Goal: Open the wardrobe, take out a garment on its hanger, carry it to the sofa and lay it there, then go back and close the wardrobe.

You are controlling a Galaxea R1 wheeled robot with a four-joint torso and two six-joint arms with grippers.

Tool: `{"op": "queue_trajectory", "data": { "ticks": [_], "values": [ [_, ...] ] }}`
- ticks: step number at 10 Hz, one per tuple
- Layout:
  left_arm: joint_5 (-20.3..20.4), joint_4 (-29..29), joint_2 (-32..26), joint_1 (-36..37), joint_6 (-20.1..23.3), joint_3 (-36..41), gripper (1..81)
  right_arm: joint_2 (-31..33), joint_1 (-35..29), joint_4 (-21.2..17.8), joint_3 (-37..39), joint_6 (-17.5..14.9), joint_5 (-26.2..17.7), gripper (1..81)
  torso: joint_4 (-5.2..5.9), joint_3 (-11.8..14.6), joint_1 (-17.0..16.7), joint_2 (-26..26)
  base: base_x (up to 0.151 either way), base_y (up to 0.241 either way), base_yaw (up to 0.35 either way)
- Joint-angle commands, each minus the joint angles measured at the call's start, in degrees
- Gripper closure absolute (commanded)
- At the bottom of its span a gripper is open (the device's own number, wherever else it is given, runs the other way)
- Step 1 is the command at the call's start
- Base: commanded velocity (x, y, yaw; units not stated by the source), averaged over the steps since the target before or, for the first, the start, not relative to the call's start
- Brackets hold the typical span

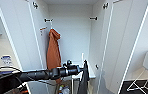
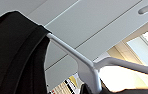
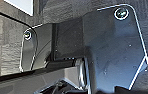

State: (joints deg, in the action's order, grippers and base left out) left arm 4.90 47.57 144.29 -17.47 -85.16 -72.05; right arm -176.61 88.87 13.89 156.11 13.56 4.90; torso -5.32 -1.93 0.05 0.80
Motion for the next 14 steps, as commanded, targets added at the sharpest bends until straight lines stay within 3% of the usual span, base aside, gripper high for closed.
{"op": "queue_trajectory", "data": {
  "ticks": [1,14],
  "values": [
    [2.7,0.8,0.0,9.8,0.4,0.8,81.1,-0.2,-2.5,0.3,-0.4,0.0,-2.5,1.0,0.00,0.0,0.0,0.0,0.000,0.000,0.000],
    [3.0,0.9,0.2,9.2,0.3,0.6,81.1,-0.2,-2.2,0.1,-0.6,0.2,-2.5,1.0,0.00,0.0,0.0,0.0,0.000,0.000,-0.256]
  ]
}}
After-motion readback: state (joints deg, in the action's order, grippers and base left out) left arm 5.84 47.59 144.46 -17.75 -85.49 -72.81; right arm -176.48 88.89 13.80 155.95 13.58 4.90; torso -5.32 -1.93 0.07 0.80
